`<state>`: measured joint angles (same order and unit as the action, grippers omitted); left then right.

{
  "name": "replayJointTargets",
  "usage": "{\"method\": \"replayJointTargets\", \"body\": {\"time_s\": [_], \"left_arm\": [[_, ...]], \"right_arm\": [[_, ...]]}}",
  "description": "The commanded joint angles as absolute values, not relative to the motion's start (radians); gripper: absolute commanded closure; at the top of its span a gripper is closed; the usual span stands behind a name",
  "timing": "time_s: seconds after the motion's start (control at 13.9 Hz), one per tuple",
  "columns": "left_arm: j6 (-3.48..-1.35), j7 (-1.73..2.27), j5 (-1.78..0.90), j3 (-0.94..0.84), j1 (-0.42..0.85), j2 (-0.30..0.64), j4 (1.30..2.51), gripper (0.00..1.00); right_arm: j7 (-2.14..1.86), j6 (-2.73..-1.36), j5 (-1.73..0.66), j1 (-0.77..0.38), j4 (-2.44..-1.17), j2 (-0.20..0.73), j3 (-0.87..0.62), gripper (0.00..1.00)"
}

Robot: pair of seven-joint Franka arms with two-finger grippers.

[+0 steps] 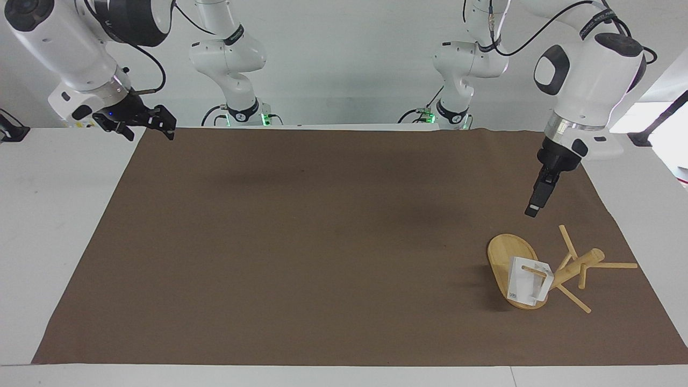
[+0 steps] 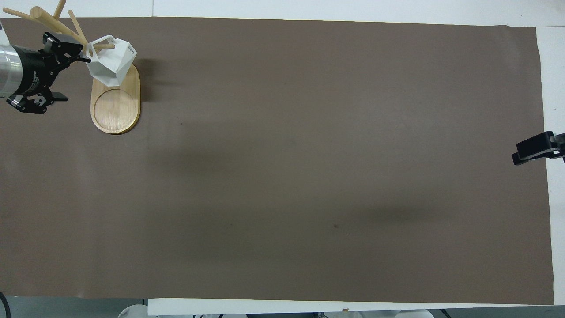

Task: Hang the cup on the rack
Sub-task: 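Open the left gripper and draw it back from the cup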

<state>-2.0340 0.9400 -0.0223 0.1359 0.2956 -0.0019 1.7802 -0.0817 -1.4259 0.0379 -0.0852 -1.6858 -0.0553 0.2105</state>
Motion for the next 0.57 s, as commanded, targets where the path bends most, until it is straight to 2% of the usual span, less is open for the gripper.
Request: {"method": "replayJointTargets", "body": {"time_s": [0.0,0.14,0.5], "left_arm": [[-1.871,0.777,-0.008,0.143,0.299,-0.029,1.741,0.00],[-1.716,0.601,-0.009,0.146,0.287,-0.012,1.654,0.00],[-1.547,0.212,-0.006,0.179,0.256,-0.006,1.608,0.00]], "right_arm": [[-0.037,-1.448,0.043,-0.084,-1.712,-0.074,0.204,0.01],[-0.037,-1.447,0.043,-0.081,-1.709,-0.078,0.202,0.01],[-0.040,-1.442,0.043,-0.080,-1.710,-0.078,0.204,0.01]]}}
